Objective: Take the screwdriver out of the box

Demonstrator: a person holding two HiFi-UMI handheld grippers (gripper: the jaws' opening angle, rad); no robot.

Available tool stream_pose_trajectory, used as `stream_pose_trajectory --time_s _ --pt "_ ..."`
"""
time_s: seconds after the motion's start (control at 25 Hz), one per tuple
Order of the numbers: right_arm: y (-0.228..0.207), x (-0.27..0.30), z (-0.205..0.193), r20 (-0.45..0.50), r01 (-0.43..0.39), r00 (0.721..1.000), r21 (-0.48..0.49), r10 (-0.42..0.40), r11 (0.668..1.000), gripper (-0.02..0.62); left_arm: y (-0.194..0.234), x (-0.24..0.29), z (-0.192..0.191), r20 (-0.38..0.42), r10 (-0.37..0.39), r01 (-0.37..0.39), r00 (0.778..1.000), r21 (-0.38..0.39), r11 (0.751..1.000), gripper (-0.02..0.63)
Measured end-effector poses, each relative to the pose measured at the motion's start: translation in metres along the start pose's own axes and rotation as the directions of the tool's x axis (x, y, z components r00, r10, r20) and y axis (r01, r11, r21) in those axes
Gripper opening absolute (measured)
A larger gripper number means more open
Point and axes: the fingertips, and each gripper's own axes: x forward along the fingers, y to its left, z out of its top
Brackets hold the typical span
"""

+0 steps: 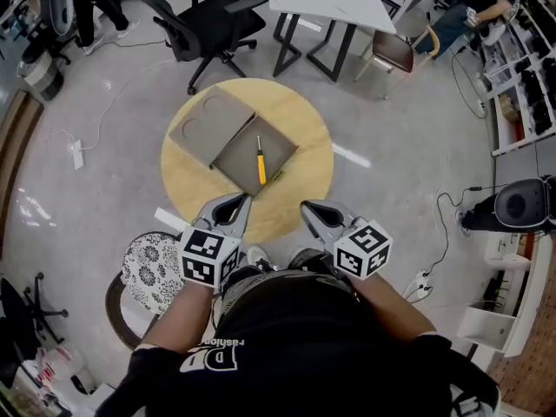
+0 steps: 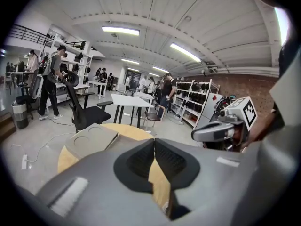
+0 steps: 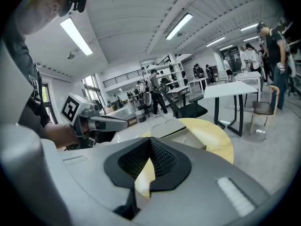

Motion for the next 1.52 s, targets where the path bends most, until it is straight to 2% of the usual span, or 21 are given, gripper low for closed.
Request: stream_pose_trajectory --time_s 0.32,0.8,0.96,1.2,1.52 --pt "-0.012 0.014 0.001 -0.004 -0.03 1.0 0.014 0.03 0.999 -0.004 0.005 0.005 -0.001 -0.009 0.036 -0.036 0.999 -0.013 0.999 0.058" --pt "-0.049 0.05 0.038 -0.036 -0.167 0.985 -0.029 0.166 0.985 -0.004 0.025 0.032 0.018 -0.024 0.177 -0.178 0.984 -0.067 0.982 0.058" --pt "-0.067 0.053 0.043 -0.057 -0.205 0.978 -0.036 0.203 0.978 -0.004 0.027 0.048 0.021 -0.039 0.223 -0.225 0.974 -0.078 0.971 0.058" --pt "-0.091 0.06 0.042 -0.088 -0.263 0.961 -0.017 0.261 0.965 -0.004 0.033 0.079 0.013 -0.104 0.271 -0.281 0.957 -0.099 0.955 0.06" --pt "-0.12 0.062 0.035 -0.127 -0.326 0.938 -0.002 0.323 0.945 -0.004 0.053 0.121 -0.014 -0.179 0.355 -0.379 0.918 -0.121 0.918 0.061"
